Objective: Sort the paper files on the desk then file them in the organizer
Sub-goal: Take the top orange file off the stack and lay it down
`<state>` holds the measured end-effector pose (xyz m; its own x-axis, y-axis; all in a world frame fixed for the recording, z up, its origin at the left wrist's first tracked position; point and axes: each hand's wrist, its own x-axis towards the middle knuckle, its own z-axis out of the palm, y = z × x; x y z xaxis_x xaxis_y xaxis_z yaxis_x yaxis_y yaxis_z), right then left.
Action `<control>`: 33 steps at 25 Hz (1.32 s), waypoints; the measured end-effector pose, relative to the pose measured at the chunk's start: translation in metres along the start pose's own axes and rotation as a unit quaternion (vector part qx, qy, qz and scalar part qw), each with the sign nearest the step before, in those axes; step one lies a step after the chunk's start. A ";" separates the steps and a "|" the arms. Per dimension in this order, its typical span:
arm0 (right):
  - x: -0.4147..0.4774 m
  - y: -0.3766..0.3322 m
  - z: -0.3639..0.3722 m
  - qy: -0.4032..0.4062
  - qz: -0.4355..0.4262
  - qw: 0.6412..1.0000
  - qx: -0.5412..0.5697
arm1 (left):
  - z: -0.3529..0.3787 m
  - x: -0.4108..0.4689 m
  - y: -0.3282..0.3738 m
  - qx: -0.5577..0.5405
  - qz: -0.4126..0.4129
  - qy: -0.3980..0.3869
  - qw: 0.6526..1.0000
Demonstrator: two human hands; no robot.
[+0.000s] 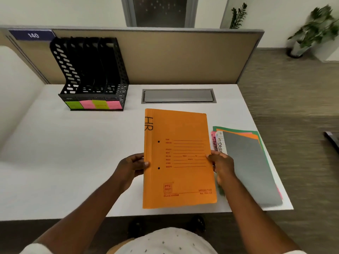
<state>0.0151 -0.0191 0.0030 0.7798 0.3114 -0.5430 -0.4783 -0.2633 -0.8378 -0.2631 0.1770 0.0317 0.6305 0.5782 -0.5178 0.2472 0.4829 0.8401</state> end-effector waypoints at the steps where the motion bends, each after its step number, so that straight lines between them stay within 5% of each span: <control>1: -0.011 0.005 0.015 -0.010 0.000 1.000 -0.003 | -0.022 -0.003 0.000 -0.001 0.000 -0.001 1.000; 13: -0.144 0.057 0.177 -0.008 -0.054 0.998 -0.032 | -0.235 -0.041 -0.003 -0.002 -0.016 0.008 1.000; 22: -0.219 0.088 0.270 -0.143 -0.127 0.975 -0.117 | -0.334 -0.105 -0.014 -0.044 0.006 0.064 0.997; 33: -0.284 0.152 0.371 -0.096 -0.104 0.986 -0.089 | -0.442 -0.144 -0.014 0.052 0.005 0.140 0.989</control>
<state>-0.4292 0.1911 0.0088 0.7539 0.5389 -0.3759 -0.2241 -0.3269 -0.9181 -0.6824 0.3778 0.0236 0.4083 0.7488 -0.5221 0.3256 0.4149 0.8496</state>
